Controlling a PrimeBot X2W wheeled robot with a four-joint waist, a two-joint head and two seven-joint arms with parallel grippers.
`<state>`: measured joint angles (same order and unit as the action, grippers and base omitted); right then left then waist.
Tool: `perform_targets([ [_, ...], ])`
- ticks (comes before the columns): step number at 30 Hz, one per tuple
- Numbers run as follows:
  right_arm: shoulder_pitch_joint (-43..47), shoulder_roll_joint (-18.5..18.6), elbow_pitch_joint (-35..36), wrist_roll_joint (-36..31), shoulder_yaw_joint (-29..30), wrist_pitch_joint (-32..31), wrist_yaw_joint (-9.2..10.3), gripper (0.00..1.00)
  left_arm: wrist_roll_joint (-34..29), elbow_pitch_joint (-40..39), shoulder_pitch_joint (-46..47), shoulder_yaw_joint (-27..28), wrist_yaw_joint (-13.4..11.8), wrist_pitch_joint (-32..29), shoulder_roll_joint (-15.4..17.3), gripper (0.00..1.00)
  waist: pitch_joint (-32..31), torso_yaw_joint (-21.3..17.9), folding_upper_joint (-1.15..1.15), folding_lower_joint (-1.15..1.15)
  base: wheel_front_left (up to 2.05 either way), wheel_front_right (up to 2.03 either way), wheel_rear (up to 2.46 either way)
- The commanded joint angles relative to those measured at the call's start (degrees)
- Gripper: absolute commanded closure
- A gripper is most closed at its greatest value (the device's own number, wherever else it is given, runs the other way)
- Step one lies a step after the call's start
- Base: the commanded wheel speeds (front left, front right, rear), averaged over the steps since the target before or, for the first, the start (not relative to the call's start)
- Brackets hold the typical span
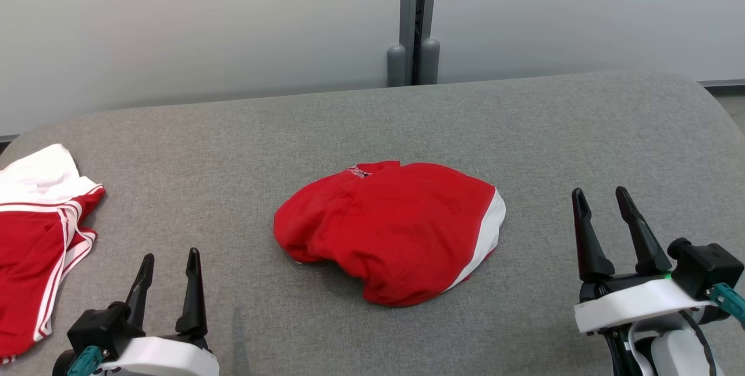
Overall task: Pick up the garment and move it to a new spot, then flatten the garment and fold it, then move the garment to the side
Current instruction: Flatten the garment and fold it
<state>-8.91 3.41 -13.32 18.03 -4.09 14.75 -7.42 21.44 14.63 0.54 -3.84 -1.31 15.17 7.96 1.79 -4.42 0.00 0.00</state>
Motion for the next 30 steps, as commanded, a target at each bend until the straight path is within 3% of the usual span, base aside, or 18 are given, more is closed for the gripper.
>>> perform_targets([
  [1, -0.31, 0.19, 0.04, 0.08, 0.12, 0.48, -0.13, 0.00, 0.26, 0.14, 1.04, 0.23, 0.14, 0.14, 0.03, 0.00, -0.02, 0.01, 0.00, 0.00, 0.00, 0.00, 0.00],
  [21, -0.55, 0.14, -0.22, 0.37, -0.21, 0.49, -0.13, 0.00, 1.17, 1.93, 1.24, 0.25, 1.34, -0.09, -0.29, 0.00, -0.22, -0.29, 0.00, 0.00, 0.00, 0.00, 0.00],
  [30, -0.96, 0.06, -0.08, 0.46, -0.01, 0.50, -0.14, 0.00, 2.56, 2.25, 2.13, -4.43, 4.97, -6.63, -0.62, 0.00, 0.56, -0.51, 0.00, 0.00, 0.00, 0.00, 0.00],
])
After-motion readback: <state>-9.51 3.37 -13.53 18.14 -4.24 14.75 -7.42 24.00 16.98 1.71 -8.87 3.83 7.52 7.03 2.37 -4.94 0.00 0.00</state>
